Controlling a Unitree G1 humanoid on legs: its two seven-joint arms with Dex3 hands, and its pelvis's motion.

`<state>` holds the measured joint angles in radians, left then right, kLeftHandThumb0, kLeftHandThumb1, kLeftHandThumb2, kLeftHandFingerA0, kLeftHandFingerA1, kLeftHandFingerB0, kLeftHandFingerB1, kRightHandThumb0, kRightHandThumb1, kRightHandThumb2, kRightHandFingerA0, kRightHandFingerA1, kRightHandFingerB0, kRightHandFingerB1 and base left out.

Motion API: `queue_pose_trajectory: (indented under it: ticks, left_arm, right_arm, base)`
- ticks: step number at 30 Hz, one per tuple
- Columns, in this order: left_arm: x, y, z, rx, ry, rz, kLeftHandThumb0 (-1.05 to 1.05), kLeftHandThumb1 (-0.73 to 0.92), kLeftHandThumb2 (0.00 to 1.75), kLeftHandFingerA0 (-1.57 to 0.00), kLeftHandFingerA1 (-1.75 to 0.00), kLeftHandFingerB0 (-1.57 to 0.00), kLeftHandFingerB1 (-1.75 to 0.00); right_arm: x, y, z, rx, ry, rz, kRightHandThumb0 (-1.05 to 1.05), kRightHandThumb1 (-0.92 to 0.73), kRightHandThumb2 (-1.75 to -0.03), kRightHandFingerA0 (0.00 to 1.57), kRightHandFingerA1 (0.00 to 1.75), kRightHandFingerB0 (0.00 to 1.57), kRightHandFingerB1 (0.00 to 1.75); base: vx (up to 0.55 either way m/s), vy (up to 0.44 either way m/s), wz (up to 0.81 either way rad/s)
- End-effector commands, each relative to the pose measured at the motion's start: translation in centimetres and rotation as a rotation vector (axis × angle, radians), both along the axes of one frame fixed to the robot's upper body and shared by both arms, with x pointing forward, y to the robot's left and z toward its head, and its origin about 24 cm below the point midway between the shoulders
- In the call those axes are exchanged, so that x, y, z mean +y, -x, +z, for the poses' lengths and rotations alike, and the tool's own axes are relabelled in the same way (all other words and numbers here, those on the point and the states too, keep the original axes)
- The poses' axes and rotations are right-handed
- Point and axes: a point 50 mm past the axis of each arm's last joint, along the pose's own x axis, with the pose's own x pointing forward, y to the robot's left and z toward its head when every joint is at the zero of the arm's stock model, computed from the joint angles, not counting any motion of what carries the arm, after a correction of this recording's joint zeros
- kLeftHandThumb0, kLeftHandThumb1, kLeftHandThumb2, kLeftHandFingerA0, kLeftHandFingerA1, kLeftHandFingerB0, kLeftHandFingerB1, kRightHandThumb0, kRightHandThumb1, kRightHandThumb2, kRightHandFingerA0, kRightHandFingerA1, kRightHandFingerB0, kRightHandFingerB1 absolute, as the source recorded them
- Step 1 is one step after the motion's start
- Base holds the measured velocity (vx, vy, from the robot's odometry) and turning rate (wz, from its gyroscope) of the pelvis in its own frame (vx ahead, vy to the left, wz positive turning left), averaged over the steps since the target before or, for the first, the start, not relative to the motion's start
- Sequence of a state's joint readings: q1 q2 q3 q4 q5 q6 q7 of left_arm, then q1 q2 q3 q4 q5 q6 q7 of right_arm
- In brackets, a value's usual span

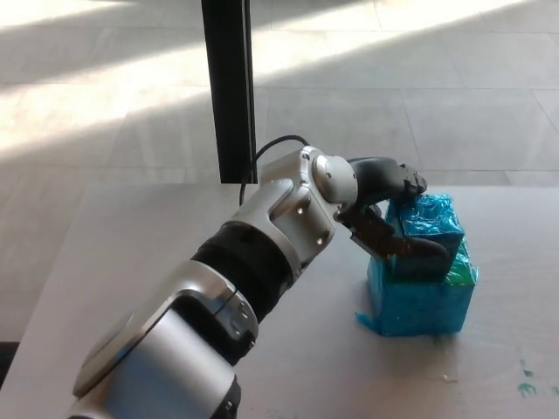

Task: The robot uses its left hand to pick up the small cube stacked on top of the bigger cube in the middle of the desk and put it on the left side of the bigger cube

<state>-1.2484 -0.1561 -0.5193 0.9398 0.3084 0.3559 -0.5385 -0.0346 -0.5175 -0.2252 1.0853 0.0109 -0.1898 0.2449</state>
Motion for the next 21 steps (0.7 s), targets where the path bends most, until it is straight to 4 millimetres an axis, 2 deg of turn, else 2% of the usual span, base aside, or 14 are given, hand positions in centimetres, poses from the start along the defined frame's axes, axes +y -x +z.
queue_pose_trajectory:
  ticks: [1,5,7,8,9,10,11,12,13,15,17,18,19,21]
  left_arm:
    - [-0.6,0.4,-0.8,-0.007,0.023,0.023,-0.95,0.48,1.03,0.00,-0.32,0.00,0.00]
    - [-1.0,0.5,-1.2,-0.052,0.013,0.043,-1.05,0.58,0.80,0.00,-0.54,0.00,-0.17]
    - [-1.2,0.5,-1.4,-0.103,-0.009,0.056,-1.05,0.48,0.94,-0.03,-0.62,-0.07,-0.07]
    - [-1.2,0.5,-1.4,-0.122,-0.007,0.058,-1.05,0.49,0.95,-0.05,-0.62,-0.08,-0.06]
    - [-1.2,0.5,-1.5,-0.137,0.004,0.077,-1.05,0.63,0.70,-0.06,-0.65,0.00,-0.27]
    - [-1.3,0.5,-1.5,-0.167,0.004,0.091,-1.02,0.50,0.98,-0.14,-0.67,-0.06,-0.13]
    - [-1.3,0.5,-1.5,-0.222,-0.012,0.113,-1.05,0.64,0.62,-0.17,-0.77,-0.08,-0.30]
    - [-1.3,0.5,-1.5,-0.228,-0.014,0.116,-1.05,0.64,0.62,-0.17,-0.77,-0.08,-0.30]
    - [-1.5,0.6,-1.6,-0.291,-0.061,0.121,-1.05,0.62,0.62,-0.20,-0.75,-0.15,-0.32]
    - [-1.6,0.7,-1.8,-0.356,-0.117,0.113,-1.05,0.57,0.59,-0.15,-0.78,-0.16,-0.38]
    - [-1.7,0.9,-2.3,-0.439,-0.202,0.092,-0.94,0.40,0.84,-0.19,-0.75,-0.16,-0.45]
    - [-1.8,1.0,-2.6,-0.457,-0.233,0.091,-0.88,0.49,0.55,-0.17,-0.99,-0.19,-0.36]
    - [-1.8,1.1,-2.9,-0.497,-0.290,0.074,-0.83,0.39,0.80,-0.28,-0.89,-0.17,-0.44]
    - [-1.9,1.5,-4.0,-0.662,-0.412,0.004,-0.71,0.49,0.56,-0.34,-1.13,-0.38,-0.43]
  right_arm:
    - [-0.9,0.3,0.5,0.013,0.007,-0.021,-0.43,-0.68,-0.61,0.56,0.56,0.50,0.39]
    - [-1.0,0.2,0.7,0.008,0.007,-0.011,-0.43,-0.69,-0.61,0.55,0.57,0.49,0.40]
    - [-0.9,0.1,0.8,-0.006,0.007,-0.009,-0.42,-0.69,-0.60,0.56,0.58,0.49,0.41]
    - [-0.9,0.0,0.8,-0.008,0.000,-0.012,-0.47,-0.54,-0.90,0.52,0.66,0.43,0.55]
    - [-0.9,0.0,0.8,-0.015,-0.005,-0.013,-0.47,-0.54,-0.91,0.52,0.67,0.42,0.55]
    - [-0.9,-0.1,0.8,-0.015,-0.008,-0.024,-0.47,-0.54,-0.91,0.52,0.67,0.43,0.56]
    - [-0.8,-0.2,0.9,-0.016,-0.006,-0.016,-0.43,-0.69,-0.61,0.55,0.59,0.49,0.40]
    - [-0.8,-0.2,0.9,-0.016,-0.006,-0.013,-0.43,-0.69,-0.61,0.55,0.59,0.49,0.40]
    - [-0.8,-0.2,0.9,-0.010,0.004,-0.007,-0.47,-0.55,-0.90,0.51,0.65,0.42,0.55]
    - [-0.8,-0.4,0.9,-0.009,0.009,-0.001,-0.47,-0.54,-0.91,0.52,0.67,0.42,0.55]
    - [-0.8,-0.5,1.0,-0.012,0.010,-0.010,-0.47,-0.54,-0.90,0.52,0.66,0.43,0.55]
    - [-0.9,-0.6,1.0,-0.012,0.005,-0.014,-0.48,-0.53,-0.90,0.52,0.67,0.43,0.56]
    - [-0.8,-0.7,1.0,-0.016,0.002,-0.017,-0.45,-0.67,-0.61,0.56,0.62,0.49,0.41]
    - [-0.7,-0.7,1.0,-0.025,0.005,-0.008,-0.46,-0.68,-0.60,0.56,0.66,0.50,0.41]
  base:
    - [0.00,0.000,0.00]
    - [0.00,0.000,0.00]
    - [0.00,0.000,0.00]
    - [0.00,0.000,0.00]
    - [0.00,0.000,0.00]
    - [0.00,0.000,0.00]
    - [0.00,0.000,0.00]
    - [0.00,0.000,0.00]
    - [0.00,0.000,0.00]
    - [0.00,0.000,0.00]
    - [0.00,0.000,0.00]
    - [0.00,0.000,0.00]
    - [0.00,0.000,0.00]
    - [0.00,0.000,0.00]
